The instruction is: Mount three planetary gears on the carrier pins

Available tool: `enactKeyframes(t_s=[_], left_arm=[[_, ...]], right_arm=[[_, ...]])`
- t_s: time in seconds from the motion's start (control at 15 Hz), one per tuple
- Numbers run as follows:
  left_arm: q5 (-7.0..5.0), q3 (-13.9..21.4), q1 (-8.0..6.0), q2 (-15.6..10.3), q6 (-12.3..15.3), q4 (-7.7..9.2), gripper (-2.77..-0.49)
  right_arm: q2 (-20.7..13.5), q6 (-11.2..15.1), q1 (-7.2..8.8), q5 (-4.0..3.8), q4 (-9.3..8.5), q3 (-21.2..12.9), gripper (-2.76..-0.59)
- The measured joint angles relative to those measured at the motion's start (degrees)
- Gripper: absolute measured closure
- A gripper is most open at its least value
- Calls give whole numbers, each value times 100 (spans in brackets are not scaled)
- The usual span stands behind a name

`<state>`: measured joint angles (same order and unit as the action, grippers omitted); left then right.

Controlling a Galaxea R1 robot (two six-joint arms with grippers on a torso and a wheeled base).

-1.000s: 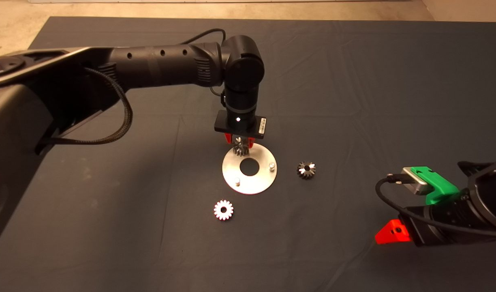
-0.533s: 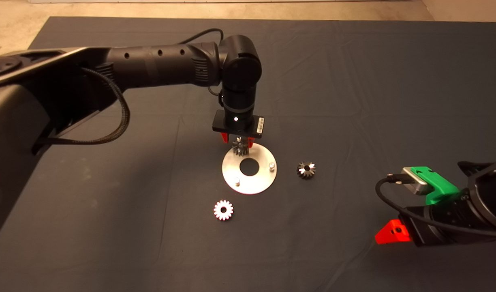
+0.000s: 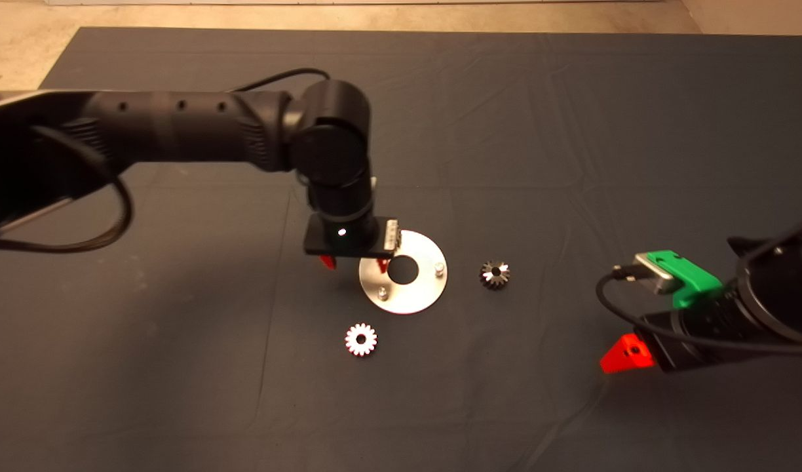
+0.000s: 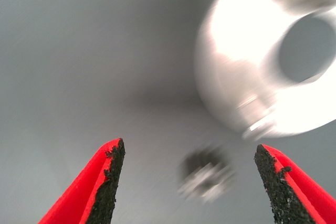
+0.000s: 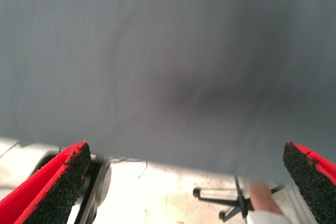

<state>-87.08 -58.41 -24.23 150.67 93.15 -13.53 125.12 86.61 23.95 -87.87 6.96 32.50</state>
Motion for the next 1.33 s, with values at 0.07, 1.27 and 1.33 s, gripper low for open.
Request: enactKeyframes(t_s=[0.07, 1.27, 1.33], left_arm=[[-26, 295, -22, -228, 250, 4, -181], [-32, 1786, 307, -701, 1437, 79, -186], [-32, 1786, 467, -681, 1437, -4, -186]], right_arm=[[117, -259, 0, -3, 6, 390, -273], [2270, -1721, -31, 27, 243, 3059, -273], [2270, -1724, -32, 22, 247, 3074, -273]])
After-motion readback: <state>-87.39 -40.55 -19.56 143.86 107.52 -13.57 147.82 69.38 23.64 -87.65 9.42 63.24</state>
